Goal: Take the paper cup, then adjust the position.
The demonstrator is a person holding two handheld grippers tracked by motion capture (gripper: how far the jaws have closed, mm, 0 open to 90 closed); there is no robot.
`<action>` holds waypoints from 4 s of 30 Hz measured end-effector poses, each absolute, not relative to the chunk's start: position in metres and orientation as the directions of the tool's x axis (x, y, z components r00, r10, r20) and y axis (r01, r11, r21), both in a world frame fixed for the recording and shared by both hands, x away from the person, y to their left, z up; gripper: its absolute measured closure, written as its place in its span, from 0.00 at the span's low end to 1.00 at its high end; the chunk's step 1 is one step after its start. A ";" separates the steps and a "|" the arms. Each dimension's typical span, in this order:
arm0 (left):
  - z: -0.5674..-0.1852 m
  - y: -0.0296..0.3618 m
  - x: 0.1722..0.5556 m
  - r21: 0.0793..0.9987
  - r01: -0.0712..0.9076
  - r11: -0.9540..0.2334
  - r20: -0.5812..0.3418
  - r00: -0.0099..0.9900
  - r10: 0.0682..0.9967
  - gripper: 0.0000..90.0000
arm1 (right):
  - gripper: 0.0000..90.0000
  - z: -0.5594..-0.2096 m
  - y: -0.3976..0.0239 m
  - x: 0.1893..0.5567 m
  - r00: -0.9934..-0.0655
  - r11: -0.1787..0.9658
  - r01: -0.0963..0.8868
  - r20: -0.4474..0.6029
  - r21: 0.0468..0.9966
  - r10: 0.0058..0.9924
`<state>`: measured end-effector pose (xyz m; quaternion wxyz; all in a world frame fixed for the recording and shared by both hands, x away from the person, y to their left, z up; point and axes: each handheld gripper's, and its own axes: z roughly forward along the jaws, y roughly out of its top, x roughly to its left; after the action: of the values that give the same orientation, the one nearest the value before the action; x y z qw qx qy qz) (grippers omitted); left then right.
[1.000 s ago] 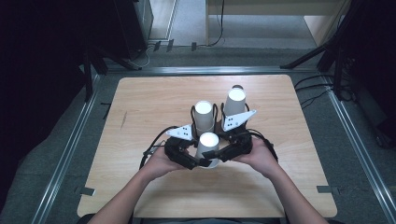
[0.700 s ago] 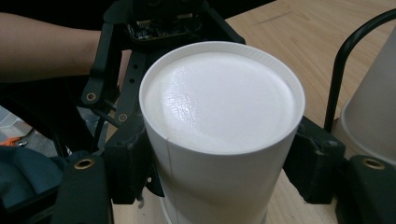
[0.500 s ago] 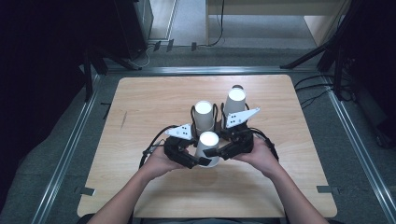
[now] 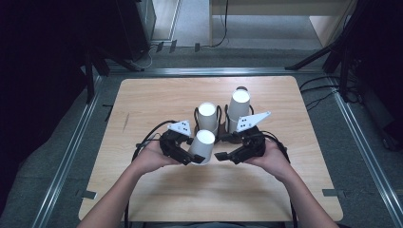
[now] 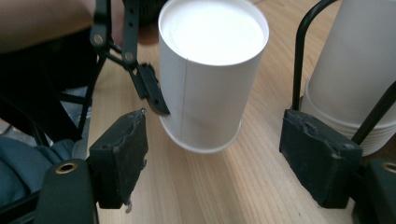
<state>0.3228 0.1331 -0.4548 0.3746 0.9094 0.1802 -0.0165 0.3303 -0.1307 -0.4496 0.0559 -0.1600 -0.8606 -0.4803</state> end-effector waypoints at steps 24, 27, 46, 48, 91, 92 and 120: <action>-0.452 0.117 0.321 0.442 0.251 -0.861 0.003 0.959 0.282 0.33 | 0.28 -0.460 -0.125 0.327 -0.957 0.544 0.282 0.194 0.790 0.215; -0.454 0.117 0.321 0.428 0.256 -0.867 0.009 0.958 0.287 0.33 | 0.28 -0.460 -0.125 0.327 -0.960 0.545 0.273 0.184 0.793 0.212; -0.460 0.099 0.317 0.414 0.214 -0.885 -0.024 0.974 0.224 0.33 | 0.27 -0.465 -0.104 0.326 -0.972 0.568 0.234 0.172 0.789 0.162; -0.460 0.097 0.316 0.418 0.203 -0.886 -0.029 0.977 0.210 0.33 | 0.28 -0.466 -0.102 0.325 -0.972 0.573 0.232 0.174 0.786 0.156; -0.455 0.118 0.315 0.631 0.285 -0.722 -0.091 0.951 0.295 0.04 | 0.38 -0.450 -0.125 0.330 -0.971 0.501 0.234 0.174 0.833 0.164; -0.455 0.118 0.315 0.631 0.285 -0.721 -0.090 0.951 0.298 0.04 | 0.38 -0.450 -0.126 0.330 -0.971 0.499 0.234 0.174 0.834 0.164; -0.472 0.125 0.319 0.734 0.354 -0.580 -0.191 0.927 0.323 0.01 | 0.38 -0.442 -0.139 0.331 -0.968 0.435 0.245 0.195 0.867 0.156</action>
<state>0.3191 0.1251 -0.4723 0.4167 0.8887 0.1905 -0.0184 0.3315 -0.1392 -0.4418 0.0428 -0.1184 -0.8460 -0.5182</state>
